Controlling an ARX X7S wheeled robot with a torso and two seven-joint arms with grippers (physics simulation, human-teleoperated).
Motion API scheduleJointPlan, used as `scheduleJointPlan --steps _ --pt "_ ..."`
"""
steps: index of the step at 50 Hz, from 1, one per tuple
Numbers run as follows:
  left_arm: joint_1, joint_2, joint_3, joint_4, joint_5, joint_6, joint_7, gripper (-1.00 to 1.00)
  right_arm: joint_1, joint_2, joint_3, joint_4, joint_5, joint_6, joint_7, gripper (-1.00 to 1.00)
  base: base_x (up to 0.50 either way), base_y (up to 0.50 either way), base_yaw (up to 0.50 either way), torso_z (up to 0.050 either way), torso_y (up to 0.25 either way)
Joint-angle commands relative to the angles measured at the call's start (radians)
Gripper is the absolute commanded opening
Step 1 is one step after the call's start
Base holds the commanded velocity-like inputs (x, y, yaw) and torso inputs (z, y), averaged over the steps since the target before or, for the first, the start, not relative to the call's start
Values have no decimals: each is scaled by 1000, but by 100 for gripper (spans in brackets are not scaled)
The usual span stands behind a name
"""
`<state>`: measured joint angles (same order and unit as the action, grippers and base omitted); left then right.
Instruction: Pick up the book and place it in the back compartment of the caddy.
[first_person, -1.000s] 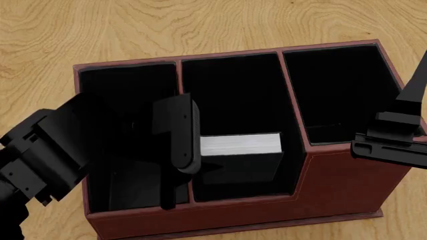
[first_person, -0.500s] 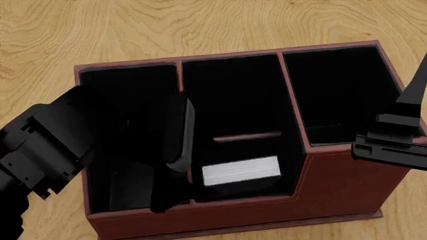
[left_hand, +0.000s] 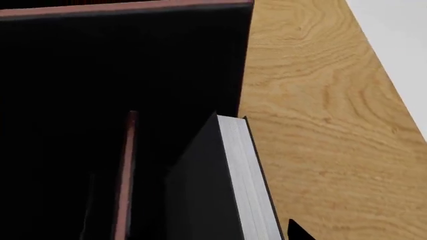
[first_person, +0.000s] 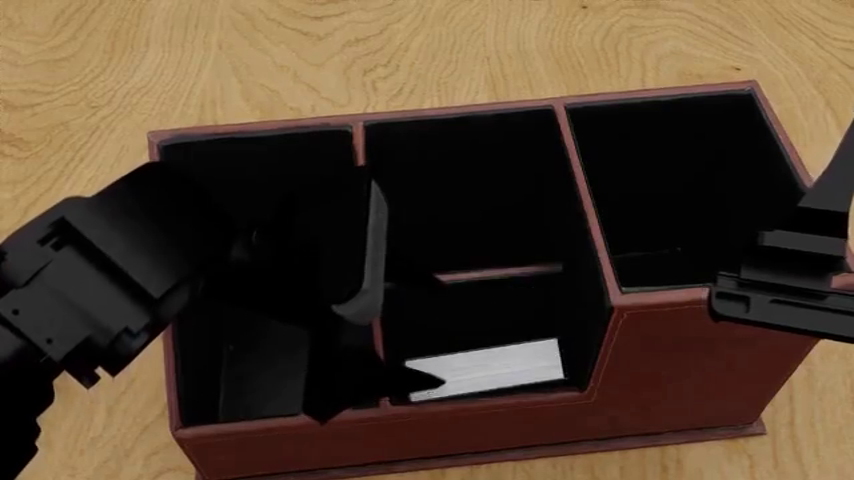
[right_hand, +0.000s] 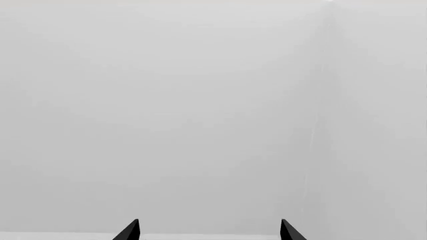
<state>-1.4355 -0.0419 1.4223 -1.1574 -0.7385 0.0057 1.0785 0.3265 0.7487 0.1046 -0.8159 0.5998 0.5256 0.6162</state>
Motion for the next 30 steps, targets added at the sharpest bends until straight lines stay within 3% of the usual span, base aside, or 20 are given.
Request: scheduleJointPlan --steps 1,20,30 --pt "-22 34 -29 -28 9 12 -202 100 -3 1 7 -3 3 -2 1 100 0 -5 -9 0 0" --pt "-83 -155 -45 382 -50 -168 -341 100 -21 1 25 -15 14 -13 4 100 2 -2 -4 0 -1" --pt "-106 -207 -52 482 -61 -202 -378 100 -23 0 24 -16 14 -17 5 100 0 0 0 0 0"
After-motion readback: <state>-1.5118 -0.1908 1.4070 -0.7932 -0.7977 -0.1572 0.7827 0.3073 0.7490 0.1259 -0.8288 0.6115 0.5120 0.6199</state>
